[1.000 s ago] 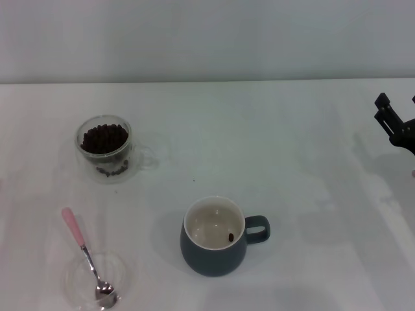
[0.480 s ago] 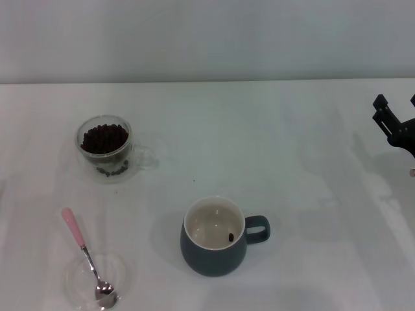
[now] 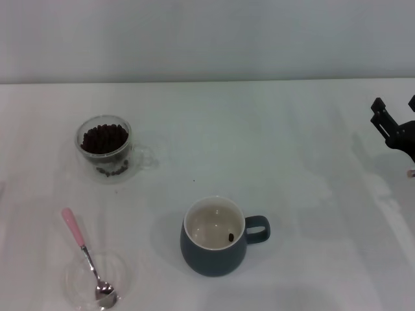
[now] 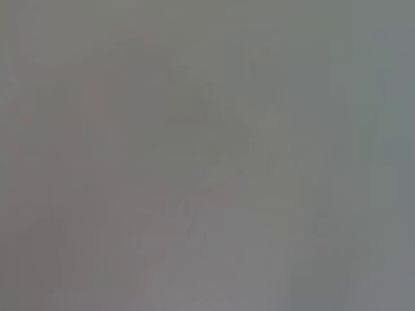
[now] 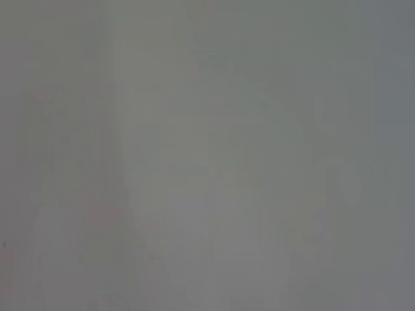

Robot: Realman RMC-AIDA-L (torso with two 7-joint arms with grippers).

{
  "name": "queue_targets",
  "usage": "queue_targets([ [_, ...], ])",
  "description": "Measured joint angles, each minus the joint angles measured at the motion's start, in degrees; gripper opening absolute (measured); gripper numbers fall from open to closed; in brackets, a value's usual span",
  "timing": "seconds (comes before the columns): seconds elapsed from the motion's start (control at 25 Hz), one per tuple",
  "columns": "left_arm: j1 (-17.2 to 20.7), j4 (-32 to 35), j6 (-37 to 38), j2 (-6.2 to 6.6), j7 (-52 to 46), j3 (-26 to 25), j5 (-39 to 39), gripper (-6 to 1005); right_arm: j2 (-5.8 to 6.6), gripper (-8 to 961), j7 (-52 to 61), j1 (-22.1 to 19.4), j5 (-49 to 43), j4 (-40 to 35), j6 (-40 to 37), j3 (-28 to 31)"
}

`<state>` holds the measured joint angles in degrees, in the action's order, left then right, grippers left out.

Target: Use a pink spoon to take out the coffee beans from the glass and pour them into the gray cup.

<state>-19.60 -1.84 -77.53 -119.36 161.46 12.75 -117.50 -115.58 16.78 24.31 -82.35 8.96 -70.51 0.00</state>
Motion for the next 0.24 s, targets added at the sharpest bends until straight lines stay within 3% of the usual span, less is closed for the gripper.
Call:
queue_targets([
  [0.24,-0.17,0.00,0.00,0.00,0.19,0.00,0.00,788,-0.06,817,0.00,0.58,0.00,0.00,0.13,0.00],
])
